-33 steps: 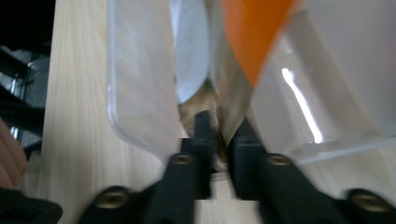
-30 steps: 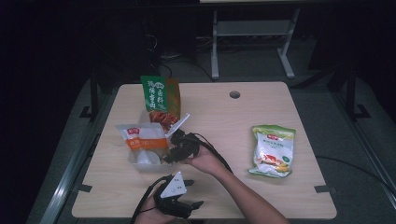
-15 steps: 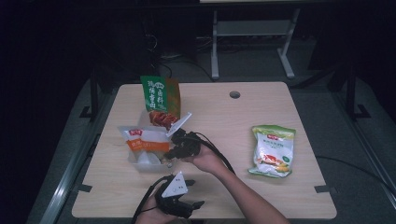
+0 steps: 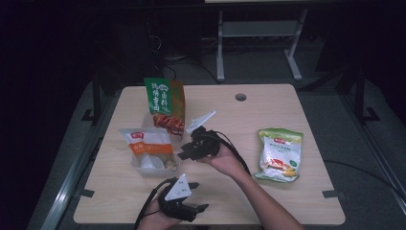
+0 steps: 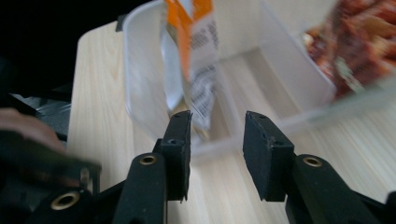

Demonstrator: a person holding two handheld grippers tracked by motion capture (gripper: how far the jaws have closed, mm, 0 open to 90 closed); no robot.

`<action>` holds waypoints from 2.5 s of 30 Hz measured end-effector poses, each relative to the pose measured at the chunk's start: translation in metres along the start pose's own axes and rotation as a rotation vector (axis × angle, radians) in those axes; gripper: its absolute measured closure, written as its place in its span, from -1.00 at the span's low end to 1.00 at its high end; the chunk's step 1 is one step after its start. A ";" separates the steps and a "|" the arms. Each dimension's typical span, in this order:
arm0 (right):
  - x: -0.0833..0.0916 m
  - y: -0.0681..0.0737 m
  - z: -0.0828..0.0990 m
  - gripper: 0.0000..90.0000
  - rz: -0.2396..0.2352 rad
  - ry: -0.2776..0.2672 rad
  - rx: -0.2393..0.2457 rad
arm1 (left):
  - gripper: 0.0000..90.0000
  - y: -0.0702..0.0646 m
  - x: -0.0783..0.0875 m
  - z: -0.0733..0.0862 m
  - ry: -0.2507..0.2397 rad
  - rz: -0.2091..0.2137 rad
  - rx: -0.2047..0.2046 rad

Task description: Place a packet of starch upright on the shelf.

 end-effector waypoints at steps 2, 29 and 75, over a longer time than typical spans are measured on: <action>0.013 -0.007 0.008 0.26 0.017 0.001 -0.014 | -0.38 0.003 0.001 0.000 0.003 -0.009 -0.003; 0.113 -0.061 0.095 -0.26 0.237 -0.010 -0.206 | -0.38 0.010 0.000 -0.003 0.004 -0.017 0.002; 0.212 -0.134 0.255 -0.07 0.367 -0.056 -0.645 | -0.38 0.007 -0.055 -0.056 0.013 0.074 0.000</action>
Point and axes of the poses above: each handheld gripper's, and its own axes: x roughly backward along the jaws, z roughly out of its underside, y roughly to its left, the point moved 6 cm from there along -x, roughly forward along the jaws, and after that the axes turned 4 degrees about z, right-handed, at the moved point
